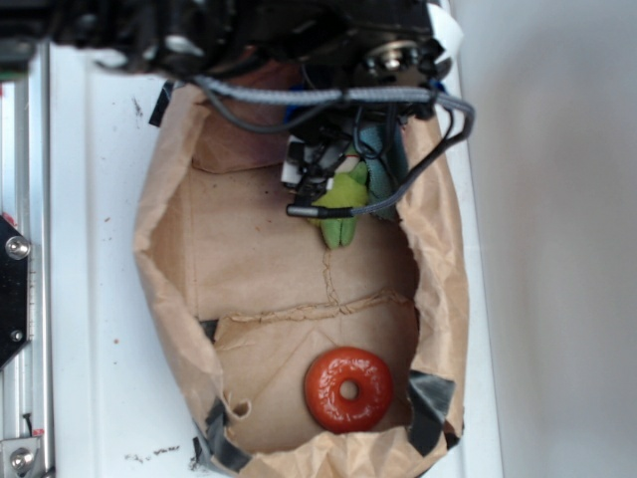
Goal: Grab the blue sponge.
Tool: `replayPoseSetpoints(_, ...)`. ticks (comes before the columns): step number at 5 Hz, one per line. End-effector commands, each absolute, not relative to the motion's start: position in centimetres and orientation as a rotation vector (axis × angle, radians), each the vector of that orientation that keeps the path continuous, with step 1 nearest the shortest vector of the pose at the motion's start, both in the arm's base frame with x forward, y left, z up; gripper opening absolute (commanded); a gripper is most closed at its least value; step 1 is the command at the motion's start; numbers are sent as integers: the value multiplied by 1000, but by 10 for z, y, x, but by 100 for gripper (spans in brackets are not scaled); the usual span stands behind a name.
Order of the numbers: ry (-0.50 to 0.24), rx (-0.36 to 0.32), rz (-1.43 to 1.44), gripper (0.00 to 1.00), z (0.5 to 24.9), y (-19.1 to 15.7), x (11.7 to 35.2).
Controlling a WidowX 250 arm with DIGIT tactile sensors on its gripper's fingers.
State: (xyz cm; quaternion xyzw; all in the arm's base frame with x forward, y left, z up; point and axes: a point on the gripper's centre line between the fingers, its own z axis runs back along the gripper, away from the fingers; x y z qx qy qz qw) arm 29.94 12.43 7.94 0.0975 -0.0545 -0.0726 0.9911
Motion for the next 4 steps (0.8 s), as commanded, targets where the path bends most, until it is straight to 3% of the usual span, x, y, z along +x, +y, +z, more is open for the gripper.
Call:
replayPoseSetpoints(1,-157,198,-225,100,72,111,310)
replayPoseSetpoints(3,-121,254,-264,100,55,105,313)
replayPoseSetpoints(4,-124,265,-273,100,60,105,312)
